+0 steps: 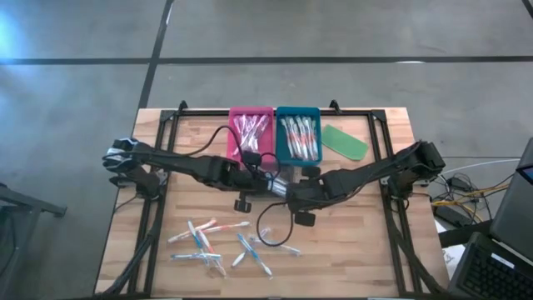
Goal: Pick & Place Toothbrushes
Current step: Put the blue toothbrush into the transparent gray bin
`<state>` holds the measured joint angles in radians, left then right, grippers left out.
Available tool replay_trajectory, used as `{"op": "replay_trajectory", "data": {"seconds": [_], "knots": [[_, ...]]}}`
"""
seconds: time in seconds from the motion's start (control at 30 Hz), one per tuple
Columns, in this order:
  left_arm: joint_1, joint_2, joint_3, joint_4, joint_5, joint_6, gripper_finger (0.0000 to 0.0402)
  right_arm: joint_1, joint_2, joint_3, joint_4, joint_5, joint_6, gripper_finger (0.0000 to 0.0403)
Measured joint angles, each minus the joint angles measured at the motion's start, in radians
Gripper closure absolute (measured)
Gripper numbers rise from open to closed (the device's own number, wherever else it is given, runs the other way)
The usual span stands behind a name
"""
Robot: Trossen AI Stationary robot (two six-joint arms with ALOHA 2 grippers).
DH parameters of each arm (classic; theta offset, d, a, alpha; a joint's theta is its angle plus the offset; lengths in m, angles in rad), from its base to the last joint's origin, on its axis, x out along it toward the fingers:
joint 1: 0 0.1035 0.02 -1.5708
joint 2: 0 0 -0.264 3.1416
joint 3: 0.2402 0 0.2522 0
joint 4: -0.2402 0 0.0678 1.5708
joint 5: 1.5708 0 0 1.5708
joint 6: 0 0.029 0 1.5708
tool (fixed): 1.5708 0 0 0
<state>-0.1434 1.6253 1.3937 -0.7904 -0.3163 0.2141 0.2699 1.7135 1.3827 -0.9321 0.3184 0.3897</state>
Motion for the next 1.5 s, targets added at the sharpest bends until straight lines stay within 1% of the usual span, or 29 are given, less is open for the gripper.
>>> {"op": "replay_trajectory", "data": {"seconds": [0.17, 0.3, 0.4, 0.57, 0.7, 0.8, 0.9, 0.97, 1.13, 1.3, 1.5], "knots": [[0.022, -0.006, -0.002, -0.05, -0.07, 0.002, 0.0386, 0.0, -0.054, 0.0, -0.123, -0.005, 0.086, 0.024], [0.057, -0.006, -0.008, -0.045, -0.056, 0.035, 0.0388, 0.0, -0.112, -0.005, -0.177, 0.023, 0.122, 0.0209], [0.091, -0.006, -0.009, -0.021, -0.004, 0.078, 0.0387, 0.0, -0.172, -0.006, -0.203, 0.076, 0.127, 0.0194], [0.148, -0.006, -0.01, -0.002, 0.121, 0.162, 0.0387, 0.0, -0.279, -0.01, -0.205, 0.158, 0.127, 0.0179], [0.175, -0.011, -0.048, 0.032, 0.151, 0.228, 0.0388, 0.0, -0.368, -0.012, -0.207, 0.183, 0.127, 0.0172], [0.196, -0.021, -0.11, 0.103, 0.177, 0.238, 0.0388, 0.0, -0.427, -0.015, -0.208, 0.184, 0.135, 0.0167], [0.214, -0.023, -0.176, 0.198, 0.179, 0.239, 0.0388, 0.0, -0.473, -0.018, -0.207, 0.184, 0.141, 0.0164], [0.223, -0.023, -0.205, 0.227, 0.179, 0.237, 0.0388, 0.0, -0.491, -0.018, -0.206, 0.185, 0.145, 0.0163], [0.236, -0.024, -0.252, 0.262, 0.195, 0.22, 0.0387, 0.0, -0.509, -0.02, -0.207, 0.185, 0.161, 0.017], [0.236, -0.024, -0.289, 0.298, 0.228, 0.198, 0.0387, 0.0, -0.507, -0.03, -0.207, 0.185, 0.158, 0.0183], [0.238, -0.023, -0.345, 0.351, 0.241, 0.184, 0.0387, 0.0, -0.506, -0.052, -0.207, 0.183, 0.154, 0.0191]]}}
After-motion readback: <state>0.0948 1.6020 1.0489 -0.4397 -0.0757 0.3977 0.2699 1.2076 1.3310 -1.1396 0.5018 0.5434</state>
